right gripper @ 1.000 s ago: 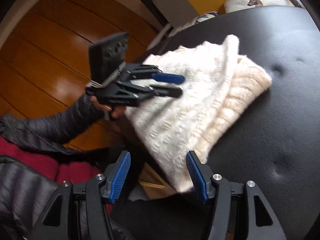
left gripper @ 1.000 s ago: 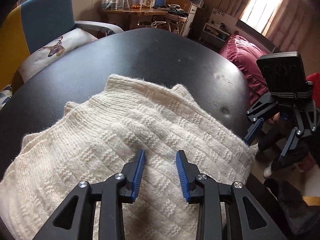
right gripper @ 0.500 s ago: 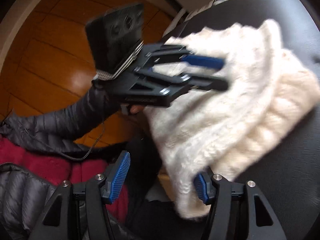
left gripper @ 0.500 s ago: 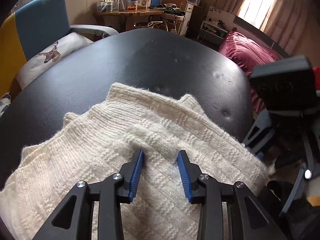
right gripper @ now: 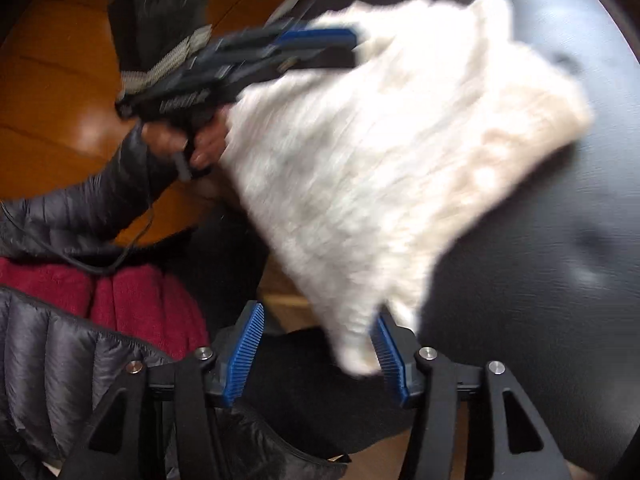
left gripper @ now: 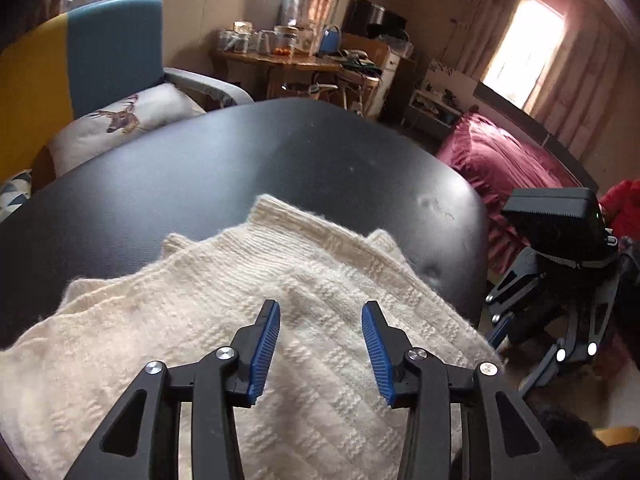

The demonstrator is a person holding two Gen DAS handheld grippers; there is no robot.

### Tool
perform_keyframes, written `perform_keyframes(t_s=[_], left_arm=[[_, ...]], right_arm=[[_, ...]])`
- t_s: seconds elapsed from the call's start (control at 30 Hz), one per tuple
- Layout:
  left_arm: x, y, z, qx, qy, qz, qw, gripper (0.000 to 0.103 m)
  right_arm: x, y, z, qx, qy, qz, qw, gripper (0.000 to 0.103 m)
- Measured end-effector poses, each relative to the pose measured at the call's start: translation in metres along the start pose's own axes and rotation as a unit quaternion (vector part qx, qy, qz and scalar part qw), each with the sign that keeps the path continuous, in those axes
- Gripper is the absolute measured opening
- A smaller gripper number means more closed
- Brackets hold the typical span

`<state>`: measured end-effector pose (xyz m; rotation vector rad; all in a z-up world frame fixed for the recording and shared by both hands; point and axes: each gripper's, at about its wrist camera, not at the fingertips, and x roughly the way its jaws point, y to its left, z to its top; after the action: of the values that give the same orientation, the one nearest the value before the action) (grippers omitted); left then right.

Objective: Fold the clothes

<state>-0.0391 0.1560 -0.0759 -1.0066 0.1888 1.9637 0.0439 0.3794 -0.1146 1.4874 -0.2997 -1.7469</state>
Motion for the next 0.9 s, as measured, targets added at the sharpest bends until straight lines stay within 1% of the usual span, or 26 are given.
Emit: perform_keyframes(t_s=[0.07,0.13,0.2,0.23,0.27,0.3,0.33,0.37,0.4,0.43,0.47,0.5,0.53,0.57,0.6,0.63,0.67,0.77,0.83,0.9], left_arm=[[-0.017,0.016,-0.006,-0.025,-0.019,0.018,0.9993,0.047],[-0.025,0.033,-0.014,-0.052,-0.023,0.036,0.9978,0.048],[-0.031,0.046,-0.026,-0.077,-0.021,0.039,0.9960,0.048],[-0.031,0.048,-0.030,-0.083,-0.020,0.042,0.9955,0.048],[-0.032,0.047,-0.032,-0.078,-0.020,0.046,0.9957,0.048],[-0.032,0.046,-0.034,-0.072,-0.021,0.050,0.9959,0.048],[-0.032,0.045,-0.036,-0.067,-0.022,0.054,0.9961,0.048],[-0.033,0.042,-0.038,-0.058,-0.022,0.057,0.9965,0.048],[-0.034,0.039,-0.040,-0.050,-0.022,0.059,0.9967,0.048],[-0.032,0.037,-0.041,-0.045,-0.018,0.060,0.9970,0.048],[-0.028,0.035,-0.039,-0.041,-0.018,0.066,0.9969,0.048],[-0.024,0.033,-0.037,-0.038,-0.020,0.071,0.9965,0.048],[-0.019,0.033,-0.034,-0.039,-0.019,0.079,0.9959,0.048],[-0.008,0.035,-0.033,-0.048,-0.008,0.089,0.9948,0.054],[0.003,0.041,-0.036,-0.071,0.003,0.085,0.9939,0.058],[0.013,0.046,-0.039,-0.093,0.011,0.080,0.9923,0.058],[0.012,0.045,-0.040,-0.103,-0.009,0.074,0.9919,0.060],[0.015,0.040,-0.037,-0.103,-0.004,0.074,0.9919,0.061],[0.011,0.043,-0.036,-0.115,-0.008,0.064,0.9913,0.061],[-0.002,0.051,-0.036,-0.150,-0.018,0.039,0.9878,0.061]], right_arm=[[-0.026,0.000,0.008,0.015,-0.063,-0.050,0.997,0.055],[-0.034,0.005,0.020,0.020,-0.114,-0.110,0.987,0.055],[-0.041,0.010,0.032,0.025,-0.165,-0.170,0.971,0.055],[-0.041,0.011,0.039,0.024,-0.184,-0.197,0.963,0.055],[-0.036,0.011,0.049,0.019,-0.192,-0.223,0.955,0.055],[-0.031,0.007,0.058,0.010,-0.191,-0.254,0.948,0.055],[-0.020,0.005,0.069,0.002,-0.181,-0.286,0.941,0.055],[-0.004,0.007,0.082,-0.007,-0.166,-0.312,0.935,0.055],[0.010,0.007,0.086,-0.016,-0.150,-0.337,0.929,0.054],[0.025,0.008,0.089,-0.030,-0.130,-0.367,0.921,0.045],[0.041,0.011,0.091,-0.054,-0.108,-0.401,0.908,0.038],[0.051,0.016,0.089,-0.075,-0.095,-0.431,0.894,0.025],[0.055,0.020,0.088,-0.086,-0.087,-0.464,0.877,0.017],[0.056,0.019,0.085,-0.086,-0.082,-0.486,0.866,0.014],[0.054,0.012,0.081,-0.070,-0.080,-0.493,0.863,0.014],[0.050,0.005,0.078,-0.052,-0.087,-0.492,0.865,0.014],[0.044,-0.001,0.075,-0.035,-0.100,-0.481,0.870,0.014],[0.032,-0.011,0.072,-0.012,-0.116,-0.463,0.879,0.015],[0.029,-0.015,0.072,-0.003,-0.128,-0.449,0.884,0.018],[0.029,-0.014,0.072,-0.007,-0.135,-0.447,0.884,0.019]])
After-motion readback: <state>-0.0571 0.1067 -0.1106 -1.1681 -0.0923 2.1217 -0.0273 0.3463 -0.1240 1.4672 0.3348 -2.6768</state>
